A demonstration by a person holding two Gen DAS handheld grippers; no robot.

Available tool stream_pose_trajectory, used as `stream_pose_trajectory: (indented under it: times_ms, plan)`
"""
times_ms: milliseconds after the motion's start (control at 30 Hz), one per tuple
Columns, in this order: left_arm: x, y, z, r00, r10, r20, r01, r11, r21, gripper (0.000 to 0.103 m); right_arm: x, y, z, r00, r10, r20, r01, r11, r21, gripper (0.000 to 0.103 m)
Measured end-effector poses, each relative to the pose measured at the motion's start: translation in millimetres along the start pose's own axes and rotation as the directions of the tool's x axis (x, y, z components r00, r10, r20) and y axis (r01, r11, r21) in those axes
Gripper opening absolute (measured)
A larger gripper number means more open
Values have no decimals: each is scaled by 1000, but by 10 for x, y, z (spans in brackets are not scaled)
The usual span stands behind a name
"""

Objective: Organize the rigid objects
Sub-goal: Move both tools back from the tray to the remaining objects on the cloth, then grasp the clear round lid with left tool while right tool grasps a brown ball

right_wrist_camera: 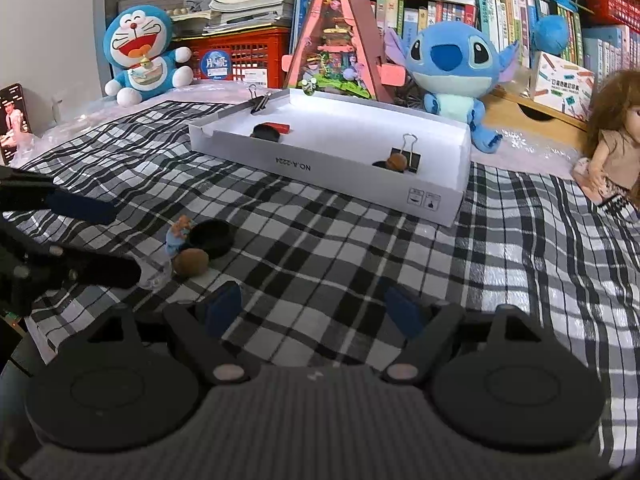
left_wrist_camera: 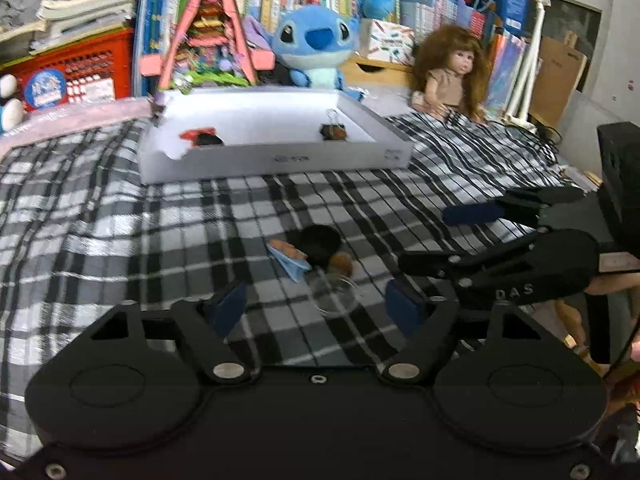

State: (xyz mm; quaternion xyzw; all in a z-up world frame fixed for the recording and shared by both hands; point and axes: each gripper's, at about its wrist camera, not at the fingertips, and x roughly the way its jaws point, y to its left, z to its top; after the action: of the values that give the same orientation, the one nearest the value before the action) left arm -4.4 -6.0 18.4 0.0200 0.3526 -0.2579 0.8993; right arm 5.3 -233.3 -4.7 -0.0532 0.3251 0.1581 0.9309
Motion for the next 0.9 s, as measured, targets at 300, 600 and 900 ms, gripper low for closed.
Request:
stream_pose_trajectory:
  times_ms: [300, 600, 900]
  plan:
    - [94, 11, 7, 1000, -21, -15, 20, 999, -49, 32, 20, 6, -29, 1000, 9, -2, -9, 1000, 9, 88]
    - [-23, 102, 82, 997, 72, 34, -70, 996, -48, 32, 49, 190, -12, 997, 67, 23, -67, 998, -5, 88]
    - [6, 194, 103, 989, 146, 29, -143, 987, -74, 32, 133, 432, 60, 989, 139, 41, -139, 990, -6, 88]
